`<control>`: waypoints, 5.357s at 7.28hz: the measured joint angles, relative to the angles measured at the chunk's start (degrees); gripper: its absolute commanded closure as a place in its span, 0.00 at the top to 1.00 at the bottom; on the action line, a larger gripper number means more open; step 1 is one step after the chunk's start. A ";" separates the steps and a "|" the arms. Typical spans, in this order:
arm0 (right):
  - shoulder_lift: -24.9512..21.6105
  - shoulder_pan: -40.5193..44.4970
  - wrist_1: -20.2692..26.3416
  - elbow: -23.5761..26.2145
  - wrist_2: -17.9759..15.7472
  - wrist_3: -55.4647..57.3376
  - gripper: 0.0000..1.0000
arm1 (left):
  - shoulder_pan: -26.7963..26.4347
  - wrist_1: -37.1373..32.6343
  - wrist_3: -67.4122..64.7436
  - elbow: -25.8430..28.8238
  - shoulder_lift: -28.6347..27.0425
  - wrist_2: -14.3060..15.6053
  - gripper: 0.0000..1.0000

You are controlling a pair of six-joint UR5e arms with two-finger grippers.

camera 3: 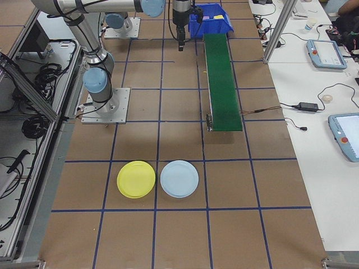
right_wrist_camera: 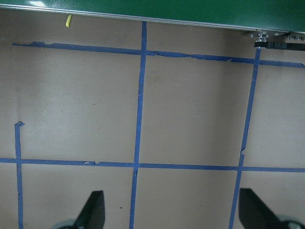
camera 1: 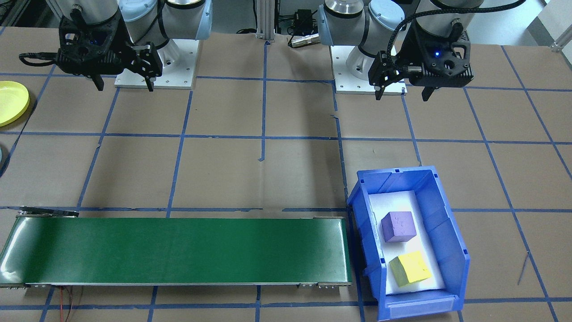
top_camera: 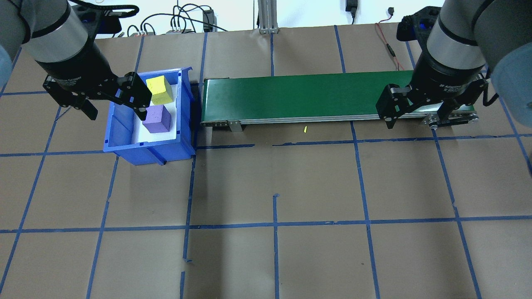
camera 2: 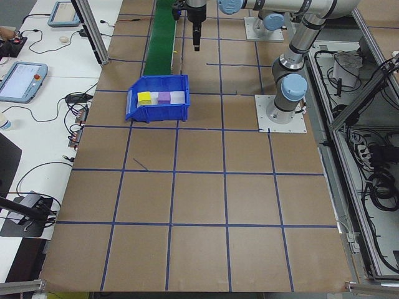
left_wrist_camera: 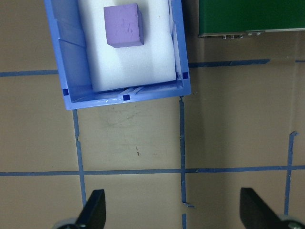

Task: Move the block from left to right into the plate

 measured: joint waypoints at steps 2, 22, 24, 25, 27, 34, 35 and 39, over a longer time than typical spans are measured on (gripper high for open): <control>0.10 -0.03 -0.04 0.05 -0.01 -0.04 1.00 | -0.10 -0.01 0.01 -0.08 0.12 0.03 1.00; 0.35 -0.54 -0.75 0.53 0.03 -0.22 1.00 | 8.02 30.80 3.86 -3.39 -26.08 -5.05 0.27; 0.92 -0.35 -1.97 0.63 0.14 -1.70 1.00 | 3.73 25.85 -2.29 0.96 -21.44 -5.27 0.30; 1.98 -0.18 -4.88 0.71 1.15 -1.68 1.00 | 0.33 25.00 -4.80 2.74 -20.69 -5.20 0.30; 4.17 -0.13 -9.17 0.39 3.80 -1.26 1.00 | -5.05 27.30 -6.66 4.56 -22.84 -5.23 0.32; 19.92 -0.28 -30.94 -1.05 17.05 3.88 1.00 | -8.46 36.51 -6.98 5.08 -33.21 -5.78 1.00; 21.99 -0.27 -33.62 -1.12 18.62 5.16 1.00 | -8.47 36.10 -6.66 5.21 -31.60 -5.72 1.00; 28.52 -0.26 -38.58 -3.81 22.90 7.19 1.00 | -1.74 28.66 -4.55 7.39 -25.53 -4.30 1.00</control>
